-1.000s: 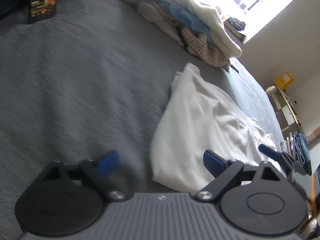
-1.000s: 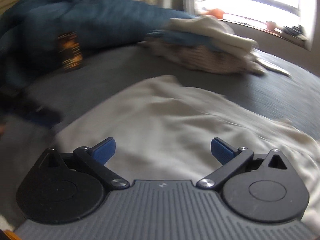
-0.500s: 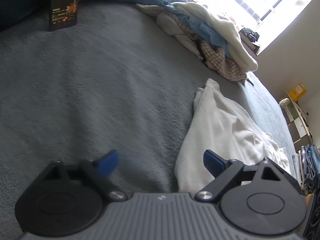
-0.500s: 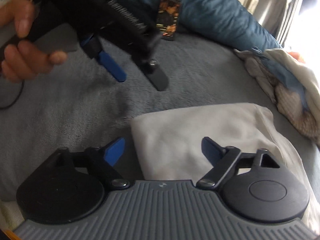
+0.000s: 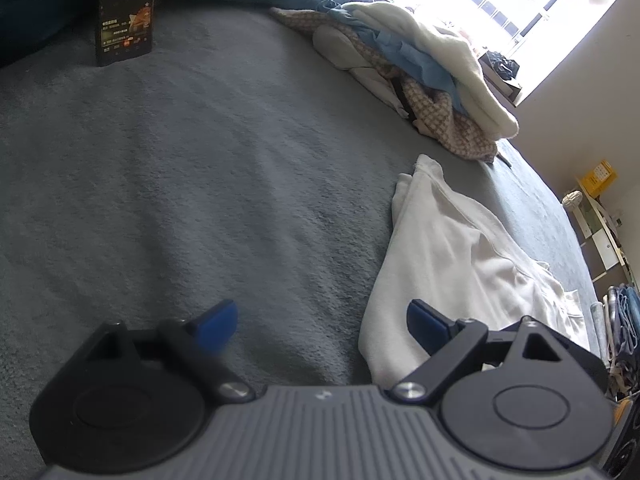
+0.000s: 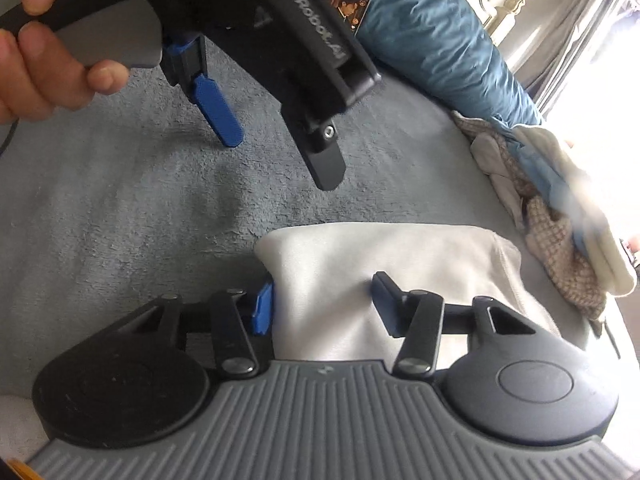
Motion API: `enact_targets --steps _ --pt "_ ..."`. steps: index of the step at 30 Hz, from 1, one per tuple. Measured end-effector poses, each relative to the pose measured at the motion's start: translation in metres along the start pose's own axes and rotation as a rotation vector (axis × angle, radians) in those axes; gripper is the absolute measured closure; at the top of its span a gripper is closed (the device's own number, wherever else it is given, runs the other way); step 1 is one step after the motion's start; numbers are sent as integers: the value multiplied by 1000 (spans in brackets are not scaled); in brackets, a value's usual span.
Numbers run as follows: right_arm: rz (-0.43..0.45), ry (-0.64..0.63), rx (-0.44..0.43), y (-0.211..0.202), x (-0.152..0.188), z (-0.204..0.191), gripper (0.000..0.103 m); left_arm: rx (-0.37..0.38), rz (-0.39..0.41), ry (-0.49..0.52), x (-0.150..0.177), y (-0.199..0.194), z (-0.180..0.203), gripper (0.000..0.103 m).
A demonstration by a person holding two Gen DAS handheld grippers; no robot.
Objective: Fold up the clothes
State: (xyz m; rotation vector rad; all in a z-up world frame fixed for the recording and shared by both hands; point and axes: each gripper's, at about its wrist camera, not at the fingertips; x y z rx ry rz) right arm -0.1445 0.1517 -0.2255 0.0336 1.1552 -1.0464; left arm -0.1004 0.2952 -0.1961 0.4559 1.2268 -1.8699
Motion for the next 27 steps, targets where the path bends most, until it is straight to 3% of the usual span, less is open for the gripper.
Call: enact_targets --steps 7,9,10,21,27 --pt "-23 -22 38 6 3 -7 57 6 1 6 1 -2 1 11" --pt "-20 3 57 5 3 -3 75 7 4 8 0 -2 1 11" --pt "-20 21 64 3 4 1 77 8 5 8 0 -2 1 11" --pt "33 370 105 -18 9 43 86 62 -7 -121 -16 5 -13 11" --pt "56 504 130 -25 16 67 87 184 -66 -264 -25 27 -18 10"
Point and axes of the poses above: each gripper's, at about its wrist camera, not at the fingertips, and y roughly the way its jaws point, z to its right, x to its underside, and after that the axes turned 14 degrees about z, right-handed
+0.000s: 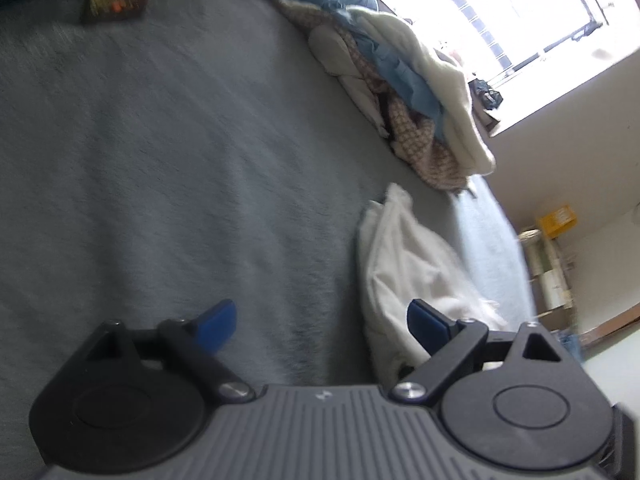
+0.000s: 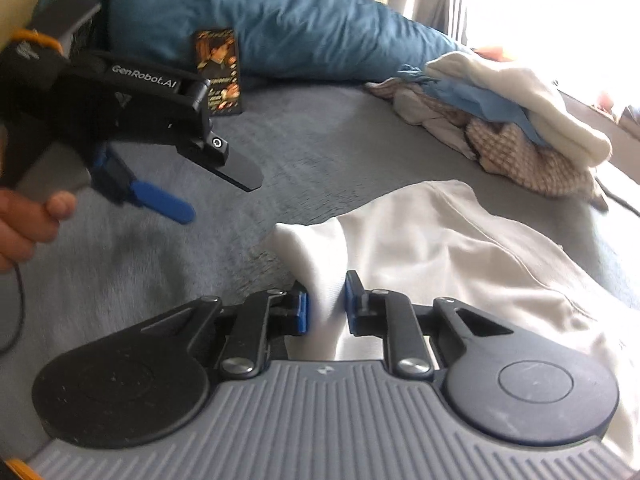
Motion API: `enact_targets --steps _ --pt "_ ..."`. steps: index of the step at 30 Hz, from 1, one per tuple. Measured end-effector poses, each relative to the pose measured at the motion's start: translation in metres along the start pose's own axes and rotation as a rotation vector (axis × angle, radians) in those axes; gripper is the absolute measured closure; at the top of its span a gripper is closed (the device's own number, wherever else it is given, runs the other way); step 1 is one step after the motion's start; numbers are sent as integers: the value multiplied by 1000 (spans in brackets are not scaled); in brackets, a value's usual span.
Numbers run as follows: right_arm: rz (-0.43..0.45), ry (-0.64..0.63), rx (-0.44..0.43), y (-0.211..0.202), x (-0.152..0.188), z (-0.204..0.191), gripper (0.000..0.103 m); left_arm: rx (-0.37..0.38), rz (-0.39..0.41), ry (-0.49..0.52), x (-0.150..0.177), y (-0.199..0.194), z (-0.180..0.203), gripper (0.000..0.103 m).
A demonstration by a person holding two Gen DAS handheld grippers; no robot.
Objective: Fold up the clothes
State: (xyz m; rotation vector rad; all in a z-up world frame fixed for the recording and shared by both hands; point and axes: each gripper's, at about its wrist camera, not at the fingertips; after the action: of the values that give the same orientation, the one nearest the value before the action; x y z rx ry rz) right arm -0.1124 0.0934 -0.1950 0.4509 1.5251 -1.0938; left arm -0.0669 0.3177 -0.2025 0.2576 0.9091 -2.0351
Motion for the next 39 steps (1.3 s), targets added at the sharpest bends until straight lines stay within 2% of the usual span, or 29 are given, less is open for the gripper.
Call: enact_targets --steps 2,4,11,21,25,32,39 --pt "7 12 1 -1 -1 3 87 78 -57 -98 -2 15 -6 9" --pt "14 14 2 -2 -1 5 88 121 -96 -166 -3 31 -8 9" --pt "29 18 7 -8 -3 9 88 195 -191 -103 -8 81 17 9" --pt "41 56 12 -14 -1 14 88 191 -253 -33 -24 142 38 9" --pt "47 70 12 -13 0 17 88 196 -242 -42 -37 157 39 11" --pt "53 104 13 -13 1 20 88 172 -227 -26 -51 180 45 25" --pt "54 104 10 -15 3 18 88 164 -251 -23 -52 176 40 31"
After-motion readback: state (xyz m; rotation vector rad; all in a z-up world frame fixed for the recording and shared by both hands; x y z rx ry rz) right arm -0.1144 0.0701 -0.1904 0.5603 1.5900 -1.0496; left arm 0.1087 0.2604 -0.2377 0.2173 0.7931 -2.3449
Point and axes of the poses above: each gripper's, at about its wrist camera, not at the fingertips, and y roughly the way its jaws point, z to its right, x to its underside, and after that the axes turned 14 degrees about z, right-handed
